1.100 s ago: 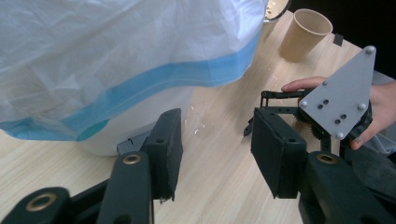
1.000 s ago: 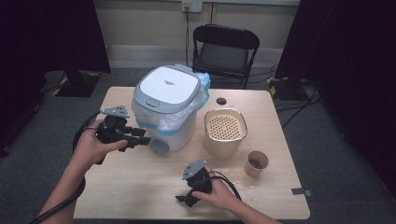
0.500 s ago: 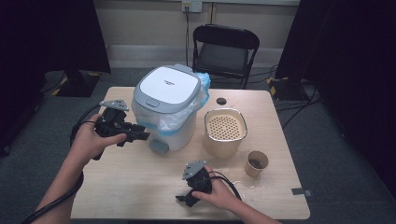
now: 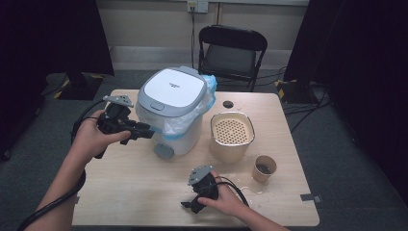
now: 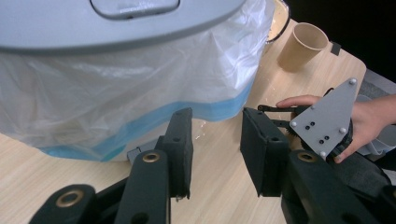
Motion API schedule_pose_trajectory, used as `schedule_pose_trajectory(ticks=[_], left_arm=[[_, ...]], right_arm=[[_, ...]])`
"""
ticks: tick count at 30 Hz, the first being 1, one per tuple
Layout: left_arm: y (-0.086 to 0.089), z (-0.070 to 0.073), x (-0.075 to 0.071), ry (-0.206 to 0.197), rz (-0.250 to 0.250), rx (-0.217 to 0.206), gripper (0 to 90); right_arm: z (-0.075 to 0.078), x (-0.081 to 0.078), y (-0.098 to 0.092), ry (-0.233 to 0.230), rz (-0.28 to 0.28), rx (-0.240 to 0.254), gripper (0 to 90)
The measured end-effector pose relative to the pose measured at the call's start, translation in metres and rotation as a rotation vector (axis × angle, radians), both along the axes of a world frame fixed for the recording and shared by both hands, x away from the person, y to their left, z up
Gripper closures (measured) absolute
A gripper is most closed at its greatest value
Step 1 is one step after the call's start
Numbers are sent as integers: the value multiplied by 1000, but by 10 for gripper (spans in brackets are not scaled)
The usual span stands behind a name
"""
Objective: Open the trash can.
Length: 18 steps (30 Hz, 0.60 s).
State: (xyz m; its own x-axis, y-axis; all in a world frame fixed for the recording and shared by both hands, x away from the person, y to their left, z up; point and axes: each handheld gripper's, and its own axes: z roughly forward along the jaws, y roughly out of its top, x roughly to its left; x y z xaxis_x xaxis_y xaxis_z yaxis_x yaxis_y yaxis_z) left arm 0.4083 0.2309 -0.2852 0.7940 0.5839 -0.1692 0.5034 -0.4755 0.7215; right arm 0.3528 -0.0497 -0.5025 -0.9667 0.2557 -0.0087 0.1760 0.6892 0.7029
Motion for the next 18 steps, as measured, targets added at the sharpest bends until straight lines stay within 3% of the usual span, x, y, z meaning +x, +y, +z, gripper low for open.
schedule_pose_trajectory(ticks=[5,7,18], left_arm=[[-2,8,3,-3,0,15,653],[-3,11,4,4,5,-1,663],[-6,28,11,-11,12,-6,675]], right_arm=[[0,0,0,1,0,0,0],[0,-1,0,10,-5,-3,0],[0,0,0,4,-1,-2,0]])
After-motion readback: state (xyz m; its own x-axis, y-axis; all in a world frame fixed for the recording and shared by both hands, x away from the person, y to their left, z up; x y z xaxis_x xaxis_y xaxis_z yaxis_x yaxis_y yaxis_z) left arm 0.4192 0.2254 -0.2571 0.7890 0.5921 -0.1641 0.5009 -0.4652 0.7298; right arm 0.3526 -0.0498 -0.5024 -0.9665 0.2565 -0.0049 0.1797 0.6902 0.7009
